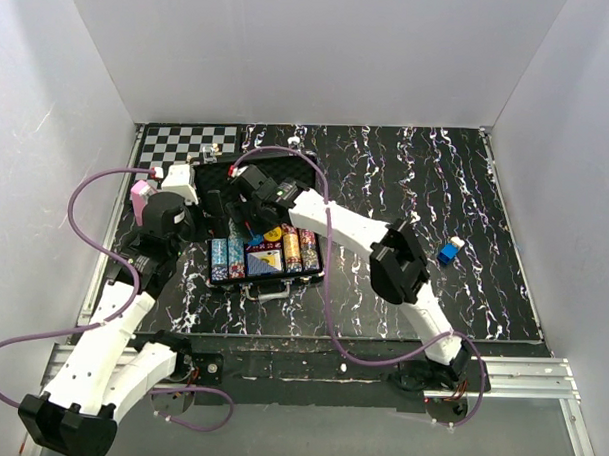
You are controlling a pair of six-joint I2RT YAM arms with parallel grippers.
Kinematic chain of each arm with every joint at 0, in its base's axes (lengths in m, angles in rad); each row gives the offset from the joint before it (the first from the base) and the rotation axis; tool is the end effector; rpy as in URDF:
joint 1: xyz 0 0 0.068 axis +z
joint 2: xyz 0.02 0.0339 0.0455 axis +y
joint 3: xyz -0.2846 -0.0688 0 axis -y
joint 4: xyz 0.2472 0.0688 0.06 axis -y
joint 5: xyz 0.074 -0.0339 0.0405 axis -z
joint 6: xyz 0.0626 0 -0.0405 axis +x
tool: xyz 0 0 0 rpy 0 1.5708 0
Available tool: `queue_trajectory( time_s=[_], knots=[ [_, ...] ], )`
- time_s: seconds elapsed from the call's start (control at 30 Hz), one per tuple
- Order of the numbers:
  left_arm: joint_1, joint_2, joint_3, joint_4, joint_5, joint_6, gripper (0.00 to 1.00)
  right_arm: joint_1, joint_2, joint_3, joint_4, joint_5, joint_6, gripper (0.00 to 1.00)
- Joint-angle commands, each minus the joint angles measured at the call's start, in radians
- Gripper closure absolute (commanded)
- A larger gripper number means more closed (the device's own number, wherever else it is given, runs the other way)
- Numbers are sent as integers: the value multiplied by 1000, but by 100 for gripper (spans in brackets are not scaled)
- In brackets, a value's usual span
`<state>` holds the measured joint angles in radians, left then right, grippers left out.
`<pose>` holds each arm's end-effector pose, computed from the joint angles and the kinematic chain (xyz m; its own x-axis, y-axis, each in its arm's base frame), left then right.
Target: Pack up texas hold em set
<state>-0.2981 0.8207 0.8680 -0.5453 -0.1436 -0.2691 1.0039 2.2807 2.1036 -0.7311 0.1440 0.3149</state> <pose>0.1838 -0.0471 0.3284 -0.4855 -0.1261 -0.8651 0.0430 0.9849 -0.1677 0.2992 0.4533 0.2377 -0.6465 -0.4447 -0.6200 -0.6176 0.7821 0.0830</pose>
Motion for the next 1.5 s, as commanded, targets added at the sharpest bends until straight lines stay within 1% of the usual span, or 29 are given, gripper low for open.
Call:
queue_trajectory(
  time_s=[0.0, 0.2, 0.37, 0.5, 0.6, 0.8, 1.07, 1.23, 1.37, 1.47],
  knots=[
    [2, -17, -6, 16, -14, 4, 2, 28, -136, -51, 47, 57, -19, 21],
    [4, -32, -12, 27, -22, 10, 2, 50, -266, -212, 110, 92, -16, 21],
    [2, -45, -20, 31, -24, 11, 2, 48, -412, -387, 165, 120, 10, 21],
    [2, -46, -21, 34, -25, 13, 2, 48, -544, -536, 180, 178, 41, 21],
    [5, -43, -24, 38, -27, 16, 2, 45, -619, -628, 170, 216, 79, 20],
    [4, -46, -23, 35, -37, 19, 2, 16, -725, -767, 82, 275, 191, 21],
    [2, -34, -24, 39, -30, 19, 2, -80, -921, -991, 65, 285, 300, 20],
    [4, -26, -20, 39, -25, 19, 2, -152, -1049, -1074, -28, 312, 378, 19],
    [4, -31, -21, 44, -22, 21, 2, -227, -1165, -1180, -62, 305, 435, 18],
    [4, -34, -21, 45, -17, 19, 2, -298, -1251, -1277, -42, 275, 473, 17]
  ],
)
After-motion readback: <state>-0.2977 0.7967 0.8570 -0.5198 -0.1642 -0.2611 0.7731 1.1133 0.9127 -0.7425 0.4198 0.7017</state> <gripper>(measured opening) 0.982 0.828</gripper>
